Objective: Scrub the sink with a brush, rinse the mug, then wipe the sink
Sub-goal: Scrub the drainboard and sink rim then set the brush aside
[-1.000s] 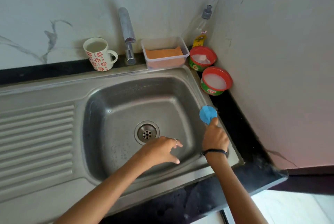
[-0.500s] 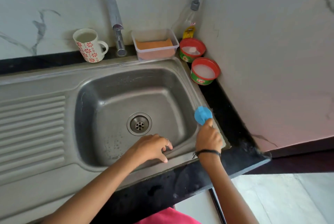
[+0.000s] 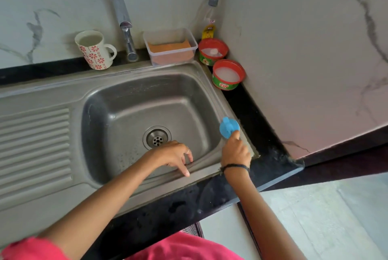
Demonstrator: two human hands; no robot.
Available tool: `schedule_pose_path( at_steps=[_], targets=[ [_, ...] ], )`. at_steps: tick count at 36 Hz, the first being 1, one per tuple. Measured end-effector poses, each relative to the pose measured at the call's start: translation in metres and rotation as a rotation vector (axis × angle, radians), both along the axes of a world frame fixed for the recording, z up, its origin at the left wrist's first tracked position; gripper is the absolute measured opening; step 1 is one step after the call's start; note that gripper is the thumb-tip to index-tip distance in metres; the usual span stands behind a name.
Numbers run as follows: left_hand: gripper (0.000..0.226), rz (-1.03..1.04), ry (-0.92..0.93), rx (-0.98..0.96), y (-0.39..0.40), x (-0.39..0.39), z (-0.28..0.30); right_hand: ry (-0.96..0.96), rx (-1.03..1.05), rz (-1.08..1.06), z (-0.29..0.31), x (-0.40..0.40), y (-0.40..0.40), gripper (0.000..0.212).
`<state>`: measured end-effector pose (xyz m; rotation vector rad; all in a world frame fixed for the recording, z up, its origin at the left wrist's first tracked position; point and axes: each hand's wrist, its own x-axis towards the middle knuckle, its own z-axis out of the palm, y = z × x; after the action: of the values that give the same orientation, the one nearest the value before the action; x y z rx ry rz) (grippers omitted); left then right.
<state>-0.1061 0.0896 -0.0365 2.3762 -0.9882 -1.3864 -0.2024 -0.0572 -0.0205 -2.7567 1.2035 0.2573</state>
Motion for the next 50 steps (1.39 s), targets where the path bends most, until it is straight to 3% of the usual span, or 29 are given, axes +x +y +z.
schedule_pose_path(
  at_steps=[4, 13, 23, 32, 39, 46, 50],
  targets=[
    [0.052, 0.003, 0.004, 0.01, -0.001, 0.002, -0.004, 0.007, 0.032, -0.097, 0.009, -0.033, 0.006, 0.031],
    [0.051, -0.04, -0.007, 0.049, -0.005, 0.002, -0.002, -0.017, -0.008, 0.088, 0.011, 0.035, -0.011, 0.036],
    [0.049, -0.055, -0.052, 0.057, -0.005, 0.0, 0.001, -0.017, 0.117, -0.108, 0.02, -0.046, 0.008, 0.034],
    [0.052, -0.106, -0.055, 0.117, -0.014, 0.003, 0.001, -0.034, 0.023, -0.023, 0.016, -0.009, 0.002, 0.034],
    [0.052, -0.099, -0.064, 0.119, -0.012, 0.005, -0.01, -0.043, 0.073, -0.086, 0.01, -0.052, 0.018, 0.04],
    [0.053, -0.126, -0.051, 0.14, -0.017, 0.004, -0.005, -0.065, 0.054, -0.076, 0.016, -0.022, 0.001, 0.033],
    [0.053, -0.15, -0.071, 0.139, -0.017, 0.003, -0.003, -0.058, 0.078, -0.104, 0.013, -0.048, 0.009, 0.038]
  ],
)
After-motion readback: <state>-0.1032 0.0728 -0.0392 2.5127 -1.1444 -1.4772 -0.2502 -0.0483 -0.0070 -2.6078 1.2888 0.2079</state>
